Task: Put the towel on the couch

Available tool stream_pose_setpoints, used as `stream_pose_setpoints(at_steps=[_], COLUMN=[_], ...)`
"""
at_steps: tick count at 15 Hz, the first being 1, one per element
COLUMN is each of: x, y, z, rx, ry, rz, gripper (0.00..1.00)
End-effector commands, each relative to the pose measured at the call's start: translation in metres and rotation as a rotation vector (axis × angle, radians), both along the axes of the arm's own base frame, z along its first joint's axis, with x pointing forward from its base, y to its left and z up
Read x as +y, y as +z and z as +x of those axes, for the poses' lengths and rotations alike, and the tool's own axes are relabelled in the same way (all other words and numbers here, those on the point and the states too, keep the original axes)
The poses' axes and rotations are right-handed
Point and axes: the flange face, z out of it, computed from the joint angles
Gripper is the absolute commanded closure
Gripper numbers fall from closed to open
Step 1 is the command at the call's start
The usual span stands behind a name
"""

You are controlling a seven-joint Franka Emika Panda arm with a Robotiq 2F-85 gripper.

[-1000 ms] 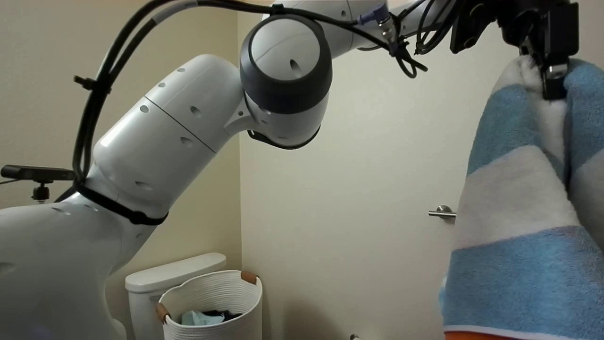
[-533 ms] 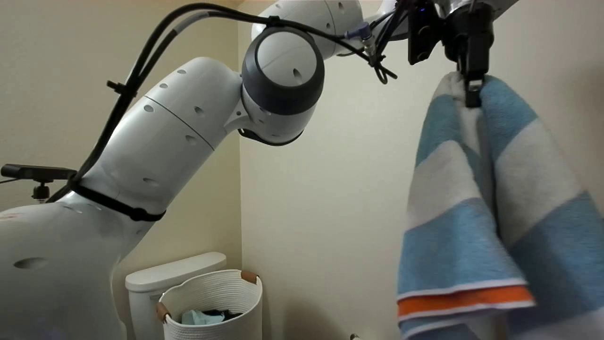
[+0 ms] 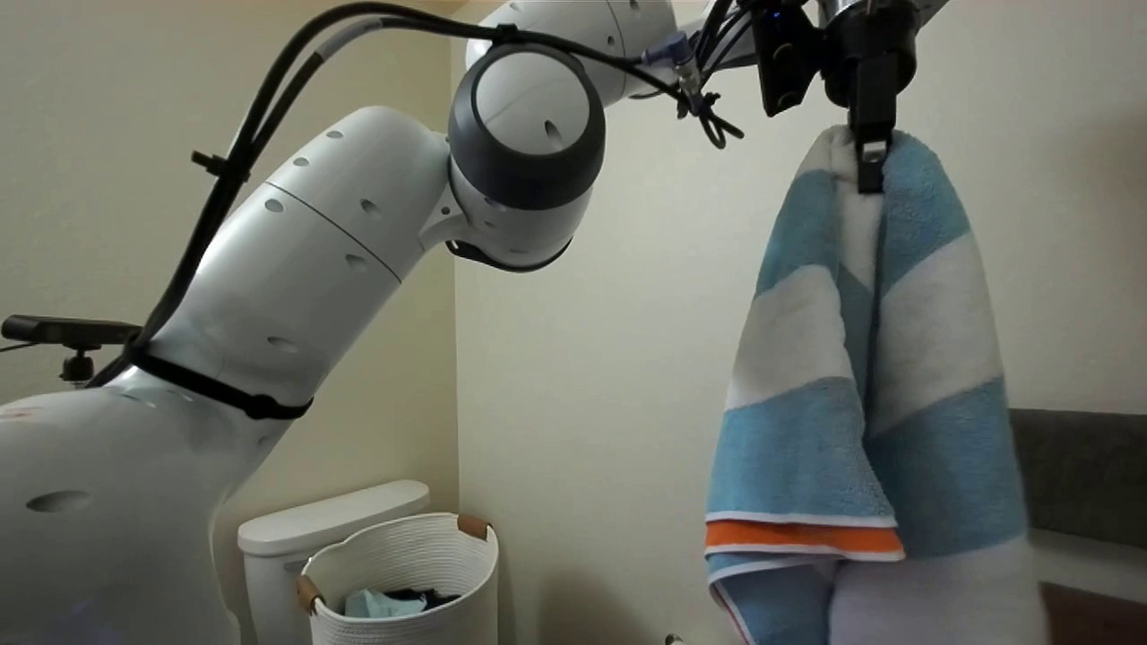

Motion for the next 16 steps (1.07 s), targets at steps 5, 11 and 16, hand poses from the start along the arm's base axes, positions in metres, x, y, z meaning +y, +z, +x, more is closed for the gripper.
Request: stream_pose_setpoints(at_steps=[5, 11, 16], x=[-0.003, -0.065, -0.103], y=[-0.007, -0.054, -0.065], z=[-0.008, -0.029, -0.048], rx=[0.04, 0.032, -0.093], ry=[-0.048, -0.15, -0.223], rz=[0.034, 0.099, 0.125], gripper=[0.9, 0.9, 0.9])
